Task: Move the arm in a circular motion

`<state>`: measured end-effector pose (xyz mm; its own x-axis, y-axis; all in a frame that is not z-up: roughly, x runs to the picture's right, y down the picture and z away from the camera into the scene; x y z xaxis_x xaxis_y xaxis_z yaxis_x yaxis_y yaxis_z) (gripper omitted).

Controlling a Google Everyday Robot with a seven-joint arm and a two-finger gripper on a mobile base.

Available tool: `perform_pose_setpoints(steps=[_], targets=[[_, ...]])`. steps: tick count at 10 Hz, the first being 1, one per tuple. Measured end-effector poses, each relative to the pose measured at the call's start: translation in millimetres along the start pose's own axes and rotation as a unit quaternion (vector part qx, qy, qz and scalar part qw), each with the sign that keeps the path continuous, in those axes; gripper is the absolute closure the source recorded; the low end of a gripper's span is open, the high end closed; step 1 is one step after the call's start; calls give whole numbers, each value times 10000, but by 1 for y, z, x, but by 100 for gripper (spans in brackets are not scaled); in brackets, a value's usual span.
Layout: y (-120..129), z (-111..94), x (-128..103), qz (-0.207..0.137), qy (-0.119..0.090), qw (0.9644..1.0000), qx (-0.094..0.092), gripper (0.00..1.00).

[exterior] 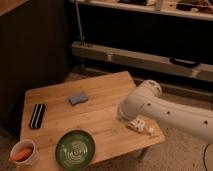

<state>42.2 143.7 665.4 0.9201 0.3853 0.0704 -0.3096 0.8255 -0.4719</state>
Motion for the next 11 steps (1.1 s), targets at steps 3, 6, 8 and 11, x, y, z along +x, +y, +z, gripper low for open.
perform_pose_setpoints(steps=[3, 6, 8, 11], targets=[[48, -14, -56, -777, 16, 9970, -52, 20], [85, -19, -147, -1801, -270, 9832, -158, 20], [89, -22, -198, -2284, -482, 9723, -138, 20], [61, -26, -270, -2802, -746, 9570, 108, 20]])
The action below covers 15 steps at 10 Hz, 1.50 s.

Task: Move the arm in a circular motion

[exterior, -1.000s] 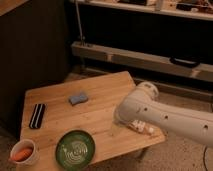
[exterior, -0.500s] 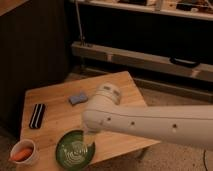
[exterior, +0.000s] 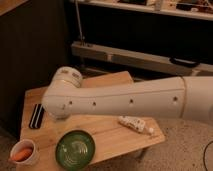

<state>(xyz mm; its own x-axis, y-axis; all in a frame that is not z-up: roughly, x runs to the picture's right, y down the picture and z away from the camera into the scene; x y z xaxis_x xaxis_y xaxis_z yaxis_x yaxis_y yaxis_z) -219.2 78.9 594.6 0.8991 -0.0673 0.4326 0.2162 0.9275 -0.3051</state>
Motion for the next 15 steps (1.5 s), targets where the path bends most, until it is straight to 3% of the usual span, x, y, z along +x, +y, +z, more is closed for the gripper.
perform_pose_setpoints(steps=[2, 4, 7, 8, 10, 11, 13, 15], targets=[[-38, 4, 3, -106, 7, 9999, 96, 20], [-82, 10, 28, -92, 134, 9998, 107, 20], [-124, 26, 85, 225, 465, 9986, -90, 20], [-133, 35, 118, 496, 588, 9968, -219, 20], [-134, 49, 179, 1064, 720, 9909, -409, 20], [-127, 53, 221, 1473, 724, 9853, -470, 20], [-103, 54, 281, 2078, 650, 9748, -490, 20], [-69, 46, 324, 2525, 686, 9640, -465, 20]])
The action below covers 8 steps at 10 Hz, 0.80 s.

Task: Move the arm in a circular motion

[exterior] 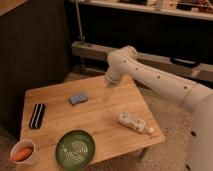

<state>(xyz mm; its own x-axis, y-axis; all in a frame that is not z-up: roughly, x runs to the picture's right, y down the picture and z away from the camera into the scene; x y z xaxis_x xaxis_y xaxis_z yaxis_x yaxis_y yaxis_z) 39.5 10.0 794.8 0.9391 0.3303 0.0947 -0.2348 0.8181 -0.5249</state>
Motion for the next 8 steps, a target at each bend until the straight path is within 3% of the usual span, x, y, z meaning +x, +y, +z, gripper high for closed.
perform_pose_setpoints(steps=[2, 4, 6, 8], targets=[[22, -5, 42, 217, 92, 9997, 30, 20], [63, -20, 71, 154, 185, 9996, 125, 20], [113, -33, 70, -179, 212, 9994, 189, 20], [157, -45, 50, -714, 193, 9970, 219, 20]])
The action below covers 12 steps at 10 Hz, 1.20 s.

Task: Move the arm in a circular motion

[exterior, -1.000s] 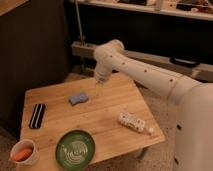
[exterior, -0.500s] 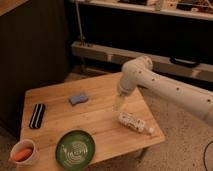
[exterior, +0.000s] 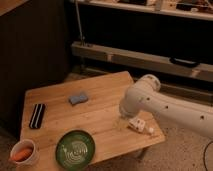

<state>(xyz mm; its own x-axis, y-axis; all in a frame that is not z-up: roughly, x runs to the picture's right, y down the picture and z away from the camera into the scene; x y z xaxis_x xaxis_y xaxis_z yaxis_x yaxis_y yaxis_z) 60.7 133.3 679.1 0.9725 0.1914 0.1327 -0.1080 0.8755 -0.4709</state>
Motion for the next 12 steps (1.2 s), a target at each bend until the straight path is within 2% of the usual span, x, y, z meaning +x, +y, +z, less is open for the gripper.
perform_pose_setpoints(steps=[1, 2, 3, 4, 5, 6, 9, 11, 12], targets=[[19, -7, -25, -419, -60, 9991, 7, 20], [32, -11, -53, -811, -142, 9966, 6, 20], [38, -12, -76, -1063, -214, 9941, -2, 20], [44, -12, -107, -1406, -302, 9896, 5, 20], [47, -14, -143, -1769, -397, 9834, 34, 20], [50, -16, -169, -2026, -467, 9781, 58, 20], [46, -22, -263, -2863, -693, 9555, 173, 20], [27, -31, -315, -3238, -730, 9427, 344, 20], [14, -36, -333, -3328, -708, 9393, 429, 20]])
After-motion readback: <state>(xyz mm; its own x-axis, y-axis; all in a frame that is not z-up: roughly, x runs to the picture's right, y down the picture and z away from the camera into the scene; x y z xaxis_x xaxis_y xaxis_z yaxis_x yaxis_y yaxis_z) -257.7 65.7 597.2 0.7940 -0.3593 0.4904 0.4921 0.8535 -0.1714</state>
